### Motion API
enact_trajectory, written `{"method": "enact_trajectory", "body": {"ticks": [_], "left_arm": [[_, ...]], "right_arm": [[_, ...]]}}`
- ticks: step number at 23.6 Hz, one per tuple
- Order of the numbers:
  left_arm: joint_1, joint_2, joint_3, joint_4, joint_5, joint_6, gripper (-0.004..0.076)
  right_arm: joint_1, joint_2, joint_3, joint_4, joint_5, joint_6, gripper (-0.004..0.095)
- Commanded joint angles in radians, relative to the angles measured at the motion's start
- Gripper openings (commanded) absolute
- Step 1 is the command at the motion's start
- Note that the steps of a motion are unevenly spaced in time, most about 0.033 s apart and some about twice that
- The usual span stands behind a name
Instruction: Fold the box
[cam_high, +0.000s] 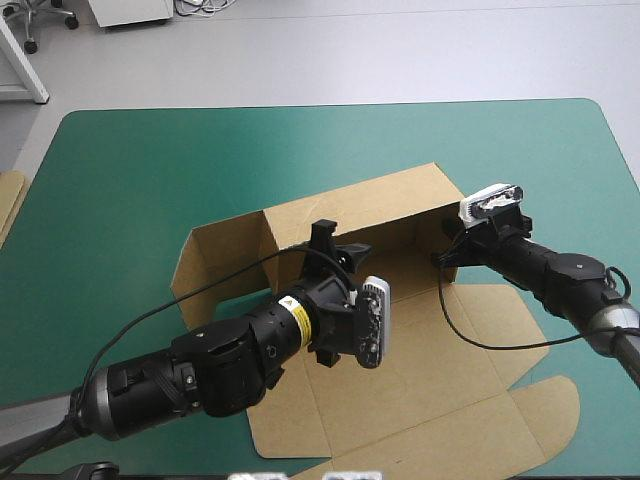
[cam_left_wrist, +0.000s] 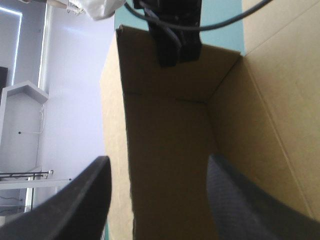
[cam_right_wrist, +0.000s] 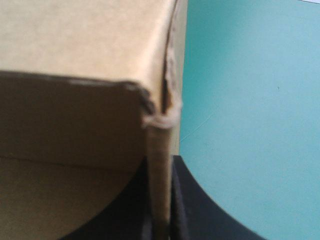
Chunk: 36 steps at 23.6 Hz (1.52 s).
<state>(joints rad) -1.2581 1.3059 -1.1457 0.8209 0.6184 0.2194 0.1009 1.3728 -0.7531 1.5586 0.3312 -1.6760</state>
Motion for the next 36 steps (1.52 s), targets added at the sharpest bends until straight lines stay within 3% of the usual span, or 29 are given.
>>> {"method": "enact_trajectory", "body": {"ticks": [1,8,13,18,24,29,31,34,36], "left_arm": [[-0.041,-0.032,-0.051,0.036,0.016,-0.071,0.0412],[-0.037,-0.032,-0.221,-0.067,0.231,-0.285,0.0412],[0.121,-0.032,-0.395,-0.125,0.296,-0.342,0.0412],[0.417,-0.032,-0.443,-0.245,0.252,-0.272,0.0401],[1.019,-0.06,-0.432,-0.648,0.235,-0.074,0.0401],[1.411,-0.144,-0.32,-0.857,0.201,0.016,0.0401],[1.491,-0.154,-0.253,-0.949,0.188,0.065,0.0401],[1.504,-0.163,-0.154,-0.992,0.115,0.07,0.0401],[1.504,-0.161,-0.124,-1.015,0.101,0.074,0.0401]], "right_arm": [[0.0,-0.017,-0.029,0.029,0.029,0.019,-0.0019],[0.0,-0.017,-0.029,0.022,0.035,0.034,-0.002],[-0.002,-0.017,-0.029,-0.031,0.037,0.076,-0.002],[-0.002,-0.017,-0.029,-0.082,0.037,0.119,-0.002],[-0.002,-0.017,-0.029,-0.123,0.042,0.151,-0.002],[-0.002,-0.017,-0.049,-0.291,0.047,0.37,-0.0019],[-0.002,-0.017,-0.119,-0.462,0.082,0.578,-0.0019],[-0.002,-0.016,-0.28,-0.822,0.218,0.928,-0.0018],[-0.002,-0.016,-0.391,-0.987,0.32,1.099,-0.0018]]}}
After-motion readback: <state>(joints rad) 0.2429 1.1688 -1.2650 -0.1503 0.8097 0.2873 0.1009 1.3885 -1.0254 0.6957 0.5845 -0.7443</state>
